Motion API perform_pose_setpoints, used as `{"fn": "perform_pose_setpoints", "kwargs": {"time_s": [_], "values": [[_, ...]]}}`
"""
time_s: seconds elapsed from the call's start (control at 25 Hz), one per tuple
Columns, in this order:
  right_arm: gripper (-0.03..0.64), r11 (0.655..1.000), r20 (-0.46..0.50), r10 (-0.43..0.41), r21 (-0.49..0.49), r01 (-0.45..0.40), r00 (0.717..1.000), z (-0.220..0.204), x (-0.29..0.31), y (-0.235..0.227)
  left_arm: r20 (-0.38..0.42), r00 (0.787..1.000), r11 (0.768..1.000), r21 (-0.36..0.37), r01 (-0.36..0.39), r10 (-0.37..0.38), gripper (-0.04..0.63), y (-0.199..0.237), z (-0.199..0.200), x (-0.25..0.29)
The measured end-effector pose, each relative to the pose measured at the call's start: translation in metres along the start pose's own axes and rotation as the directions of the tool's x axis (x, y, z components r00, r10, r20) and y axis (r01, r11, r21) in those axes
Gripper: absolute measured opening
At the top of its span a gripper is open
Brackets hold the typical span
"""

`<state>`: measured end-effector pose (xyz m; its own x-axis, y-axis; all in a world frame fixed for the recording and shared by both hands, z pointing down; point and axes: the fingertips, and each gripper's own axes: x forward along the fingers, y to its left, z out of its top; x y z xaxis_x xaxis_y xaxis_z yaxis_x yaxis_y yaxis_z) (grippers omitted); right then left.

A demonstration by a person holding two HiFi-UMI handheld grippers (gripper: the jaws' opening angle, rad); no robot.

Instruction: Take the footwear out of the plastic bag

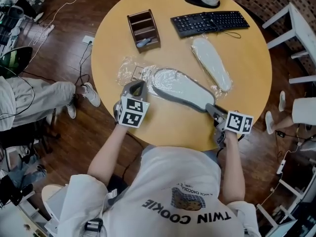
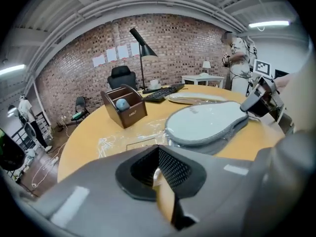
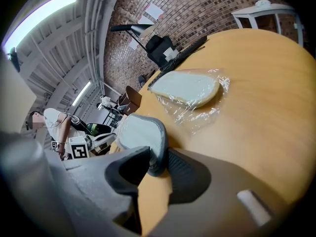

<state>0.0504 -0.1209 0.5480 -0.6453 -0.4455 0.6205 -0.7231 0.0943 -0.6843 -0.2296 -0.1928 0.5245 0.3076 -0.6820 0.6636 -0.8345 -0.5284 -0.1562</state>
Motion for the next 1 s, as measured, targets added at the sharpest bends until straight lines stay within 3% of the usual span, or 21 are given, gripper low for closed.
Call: {"fn": "perform_pose_setpoints", "kwargs": {"time_s": [0.24, 0.52, 1.0], "values": [[0.109, 1.000, 0.006, 0.007, -0.003, -0.007, 1.000, 0.001, -0.001, 0.000, -0.053, 0.998, 1.000, -0.026, 0.014, -0.016, -0.002, -0.024, -0.014, 0.013], [0.108, 1.000, 0.012, 0.019, -0.020, -0.019, 1.000, 0.002, -0.006, 0.006, -0.129, 0.992, 1.000, -0.003, 0.006, -0.006, -0.002, -0.027, -0.022, 0.024], [0.081, 0.995, 0.091, 0.081, 0.049, -0.086, 0.993, 0.006, -0.046, -0.002, -0.126, 0.992, 1.000, -0.015, -0.016, 0.014, -0.002, -0.027, -0.021, 0.024]]}}
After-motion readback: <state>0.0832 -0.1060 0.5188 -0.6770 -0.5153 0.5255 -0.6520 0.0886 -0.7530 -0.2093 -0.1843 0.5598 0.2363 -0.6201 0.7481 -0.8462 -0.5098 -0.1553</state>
